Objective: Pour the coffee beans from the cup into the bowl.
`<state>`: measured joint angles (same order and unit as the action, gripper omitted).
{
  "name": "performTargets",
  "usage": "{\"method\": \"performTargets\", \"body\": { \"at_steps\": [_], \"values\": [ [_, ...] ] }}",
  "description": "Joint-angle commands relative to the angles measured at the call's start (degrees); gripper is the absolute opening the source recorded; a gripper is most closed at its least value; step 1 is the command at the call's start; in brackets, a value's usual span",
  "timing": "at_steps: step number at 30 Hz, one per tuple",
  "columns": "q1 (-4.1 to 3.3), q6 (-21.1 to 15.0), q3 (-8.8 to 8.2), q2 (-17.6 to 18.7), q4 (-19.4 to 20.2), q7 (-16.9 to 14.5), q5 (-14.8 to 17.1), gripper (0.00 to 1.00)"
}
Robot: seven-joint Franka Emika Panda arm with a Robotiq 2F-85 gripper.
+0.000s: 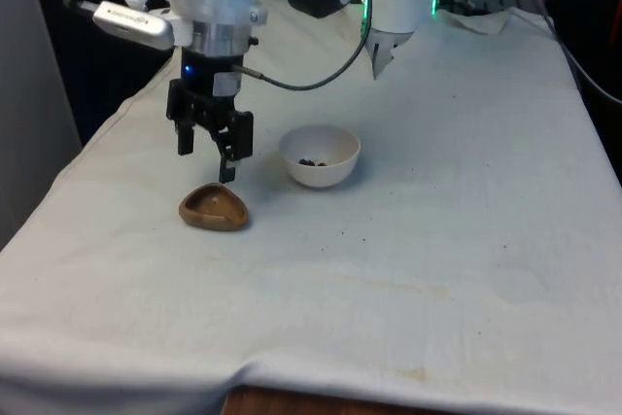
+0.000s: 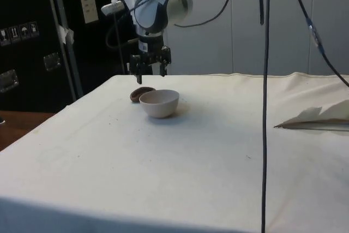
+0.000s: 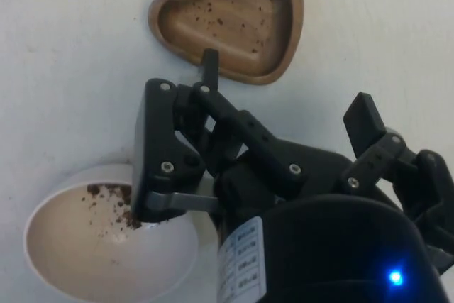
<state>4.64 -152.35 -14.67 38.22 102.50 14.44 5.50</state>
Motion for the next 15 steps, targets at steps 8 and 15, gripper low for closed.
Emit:
{"method": "performTargets", "body": {
  "at_steps": [8,15],
  "values": [
    [0.29,1.89,0.23,-4.64,2.98,-1.26,0.34,1.00],
    [0.06,3.09,0.00,-7.33,4.76,-1.60,0.23,1.00]
  ]
}}
